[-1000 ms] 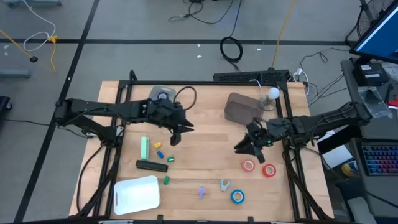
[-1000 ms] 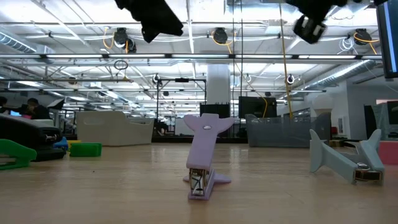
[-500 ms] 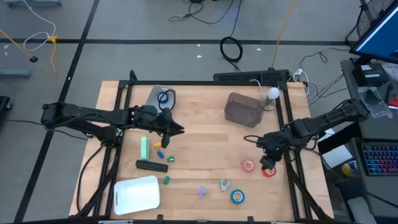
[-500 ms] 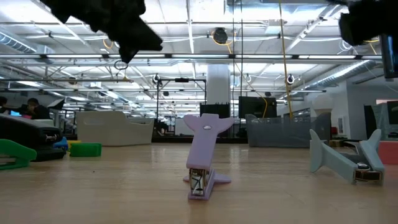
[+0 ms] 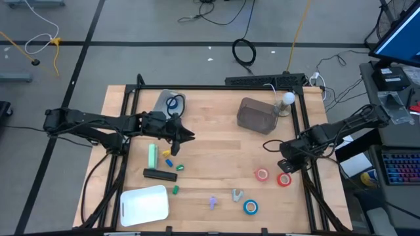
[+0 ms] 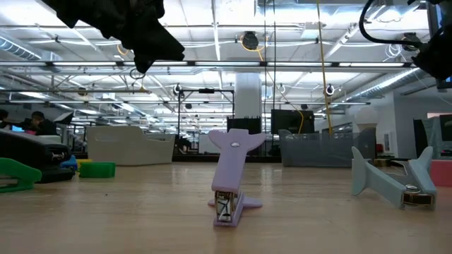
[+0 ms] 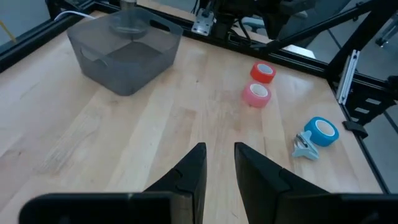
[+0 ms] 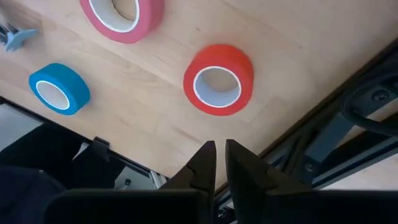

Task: Pick and place Stapler, Stapler remover, tape
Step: Put the orange tape into the gray bin

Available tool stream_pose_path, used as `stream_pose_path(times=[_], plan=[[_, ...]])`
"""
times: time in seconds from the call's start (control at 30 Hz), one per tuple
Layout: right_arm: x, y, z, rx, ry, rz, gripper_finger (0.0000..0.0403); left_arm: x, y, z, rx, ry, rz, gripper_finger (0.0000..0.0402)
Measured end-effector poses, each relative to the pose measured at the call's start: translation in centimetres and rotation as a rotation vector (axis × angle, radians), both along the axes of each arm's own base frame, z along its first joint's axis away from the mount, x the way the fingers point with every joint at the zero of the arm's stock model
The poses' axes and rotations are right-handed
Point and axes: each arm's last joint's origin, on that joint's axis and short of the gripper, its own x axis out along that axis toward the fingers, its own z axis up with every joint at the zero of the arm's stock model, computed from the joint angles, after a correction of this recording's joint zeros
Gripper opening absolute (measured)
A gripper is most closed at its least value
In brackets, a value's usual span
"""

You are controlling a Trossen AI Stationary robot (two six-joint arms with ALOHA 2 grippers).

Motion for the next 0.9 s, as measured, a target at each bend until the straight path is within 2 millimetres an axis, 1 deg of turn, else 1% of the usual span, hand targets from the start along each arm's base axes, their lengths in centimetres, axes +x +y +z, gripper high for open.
stream_pose_path(times=[0.13,0.23,0.37,0.5,0.67,0.77,0.9], plan=[[0.1,-0.1,-0.2,-0.025,0.0,-0.028,0.0038,0.0,0.0,0.0,0.001,0.0,0.0,0.0088],[0.2,-0.1,-0.6,-0.04,-0.014,-0.034,0.0058,0.0,0.0,0.0,0.003,0.001,-0.001,0.0088],[0.7,0.1,-1.5,-0.005,-0.059,-0.032,0.0097,0.0,0.0,0.0,0.004,0.001,-0.001,0.0088],[0.8,0.3,-2.9,0.05,-0.058,-0.044,0.0145,0.0,0.0,0.0,0.004,0.001,-0.001,0.0088],[0.1,0.3,-4.6,0.119,0.051,-0.057,0.0193,0.0,0.0,0.0,0.011,0.001,-0.004,0.0088],[-0.1,0.3,-5.0,0.113,0.08,-0.086,0.0205,0.0,0.0,0.0,0.019,0.001,-0.007,0.0088],[-0.2,0.2,-5.4,0.108,0.105,-0.11,0.0207,0.0,0.0,0.0,0.02,0.002,-0.008,0.0088]])
